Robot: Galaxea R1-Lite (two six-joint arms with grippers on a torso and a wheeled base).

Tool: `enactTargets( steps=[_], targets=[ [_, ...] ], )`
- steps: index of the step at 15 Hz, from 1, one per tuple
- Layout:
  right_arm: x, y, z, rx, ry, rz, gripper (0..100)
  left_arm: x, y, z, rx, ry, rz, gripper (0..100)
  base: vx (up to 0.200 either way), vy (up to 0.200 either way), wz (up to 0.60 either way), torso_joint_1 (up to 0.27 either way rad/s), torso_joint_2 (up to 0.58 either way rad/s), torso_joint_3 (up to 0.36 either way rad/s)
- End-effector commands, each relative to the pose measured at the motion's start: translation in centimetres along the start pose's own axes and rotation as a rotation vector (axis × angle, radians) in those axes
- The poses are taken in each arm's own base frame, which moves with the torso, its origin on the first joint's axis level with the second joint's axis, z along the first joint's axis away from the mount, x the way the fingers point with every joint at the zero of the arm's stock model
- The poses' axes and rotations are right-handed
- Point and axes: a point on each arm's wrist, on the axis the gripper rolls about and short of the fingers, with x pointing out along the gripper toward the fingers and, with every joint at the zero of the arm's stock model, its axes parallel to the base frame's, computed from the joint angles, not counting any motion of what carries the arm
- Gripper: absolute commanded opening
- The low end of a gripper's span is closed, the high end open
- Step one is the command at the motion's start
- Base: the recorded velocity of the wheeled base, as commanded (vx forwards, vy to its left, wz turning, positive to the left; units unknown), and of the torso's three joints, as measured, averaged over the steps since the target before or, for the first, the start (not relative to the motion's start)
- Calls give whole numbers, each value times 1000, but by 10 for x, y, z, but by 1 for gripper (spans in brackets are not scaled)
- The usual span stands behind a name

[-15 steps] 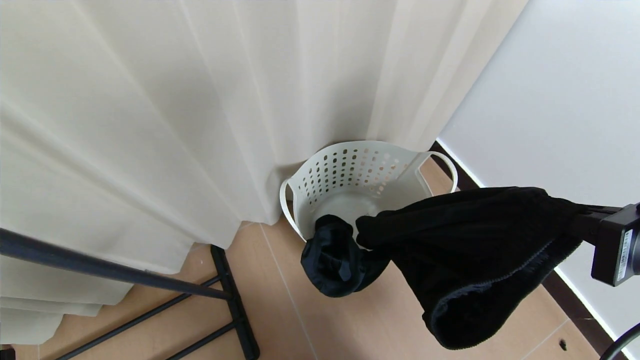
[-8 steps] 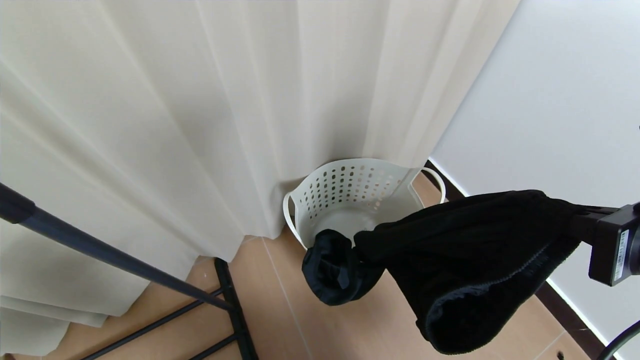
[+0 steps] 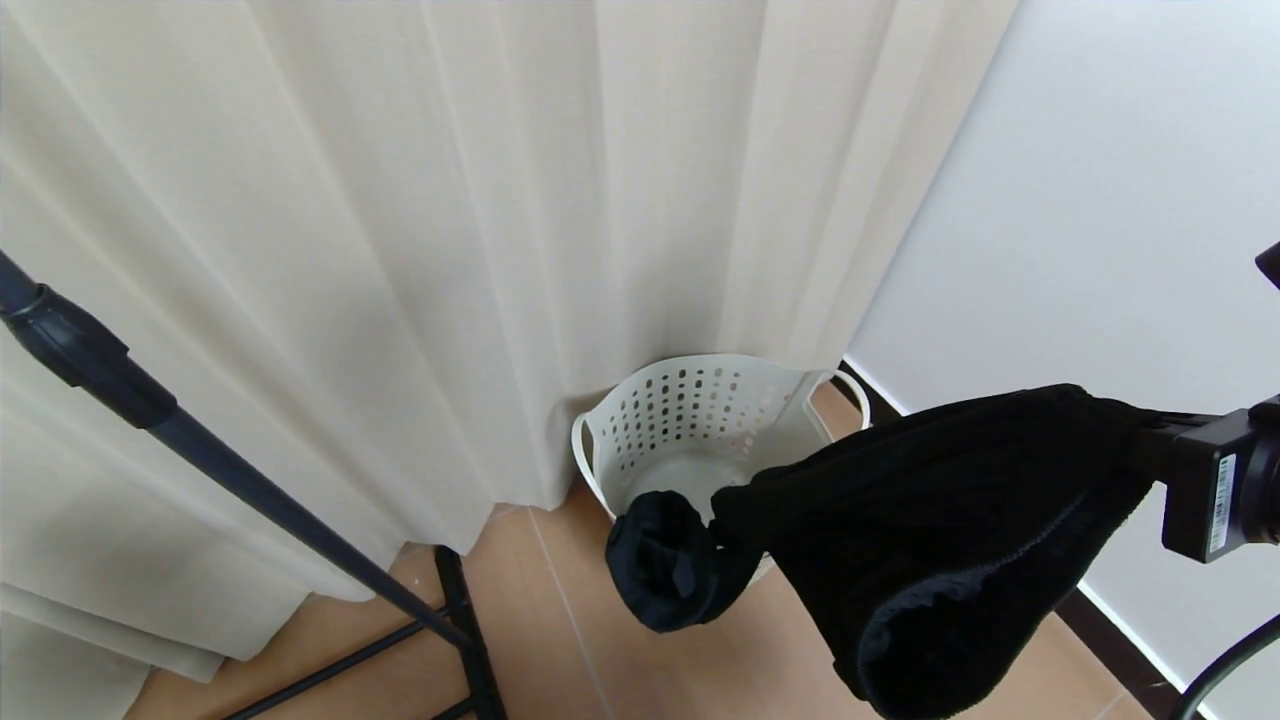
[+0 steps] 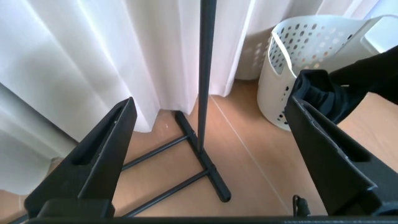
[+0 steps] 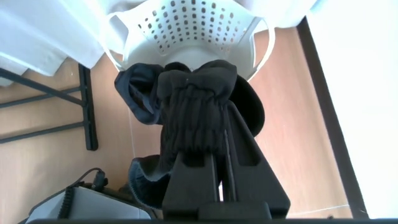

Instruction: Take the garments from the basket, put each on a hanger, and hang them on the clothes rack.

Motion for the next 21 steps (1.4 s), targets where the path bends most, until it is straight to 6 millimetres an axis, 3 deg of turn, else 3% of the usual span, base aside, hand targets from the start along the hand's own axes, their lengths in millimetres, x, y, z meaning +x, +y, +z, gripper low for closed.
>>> enactTargets(
  steps=[1,9,21],
  targets=[
    [2,-1,-3,-1,10,-6,0,0,0,0,-2,0,0,100,0,0,0,7,2,207],
    [-3,-3,-8,-18,11,-5,0,0,0,0,-2,-1,4,100,0,0,0,45,-301,-53],
    [-6,-4,-8,-23,4,-2,0,0,0,0,-8,-5,0,100,0,0,0,150,-478,-170]
  ],
)
